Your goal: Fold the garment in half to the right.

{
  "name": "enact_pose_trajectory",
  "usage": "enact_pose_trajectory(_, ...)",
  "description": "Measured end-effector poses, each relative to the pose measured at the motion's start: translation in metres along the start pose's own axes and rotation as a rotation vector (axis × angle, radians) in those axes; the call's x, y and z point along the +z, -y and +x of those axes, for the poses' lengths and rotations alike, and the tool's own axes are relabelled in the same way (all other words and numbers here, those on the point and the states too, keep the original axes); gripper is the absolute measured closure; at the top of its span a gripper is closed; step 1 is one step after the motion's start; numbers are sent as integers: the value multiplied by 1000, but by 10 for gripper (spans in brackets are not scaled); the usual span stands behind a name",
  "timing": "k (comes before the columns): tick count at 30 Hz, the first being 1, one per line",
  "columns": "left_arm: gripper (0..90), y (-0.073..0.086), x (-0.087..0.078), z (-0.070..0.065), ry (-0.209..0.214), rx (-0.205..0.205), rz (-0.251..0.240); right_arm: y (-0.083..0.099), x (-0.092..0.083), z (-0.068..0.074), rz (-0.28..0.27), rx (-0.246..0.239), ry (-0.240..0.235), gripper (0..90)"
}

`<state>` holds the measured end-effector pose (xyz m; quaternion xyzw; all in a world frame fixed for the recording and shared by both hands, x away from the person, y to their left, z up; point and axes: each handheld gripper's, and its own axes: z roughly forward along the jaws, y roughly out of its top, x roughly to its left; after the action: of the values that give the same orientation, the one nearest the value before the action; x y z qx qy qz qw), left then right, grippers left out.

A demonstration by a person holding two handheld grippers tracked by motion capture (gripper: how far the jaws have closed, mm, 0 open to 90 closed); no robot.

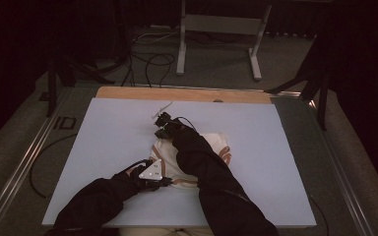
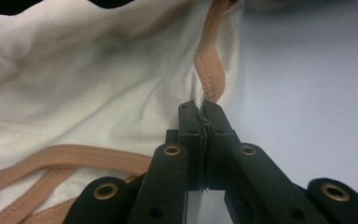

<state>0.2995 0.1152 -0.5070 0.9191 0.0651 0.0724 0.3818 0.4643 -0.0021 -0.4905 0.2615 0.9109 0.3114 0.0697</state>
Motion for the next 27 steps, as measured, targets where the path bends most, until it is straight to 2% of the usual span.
enact_pose_trajectory(3, 894, -4, -1, 0, 10, -2, -3, -1, -6, -1, -15, 2, -2, 868)
enact_pose_trajectory(6, 894, -8, -2, -1, 4, 17, 9, -1, -13, -2, -29, -2, -1, 868)
enact_pose_trajectory(19, 894, -22, -3, -1, 17, 45, 7, 2, -39, -8, -73, 0, 0, 867)
enact_pose_trajectory(27, 894, -33, -2, -2, 36, 73, 21, 12, -56, -16, -102, 25, 6, 867)
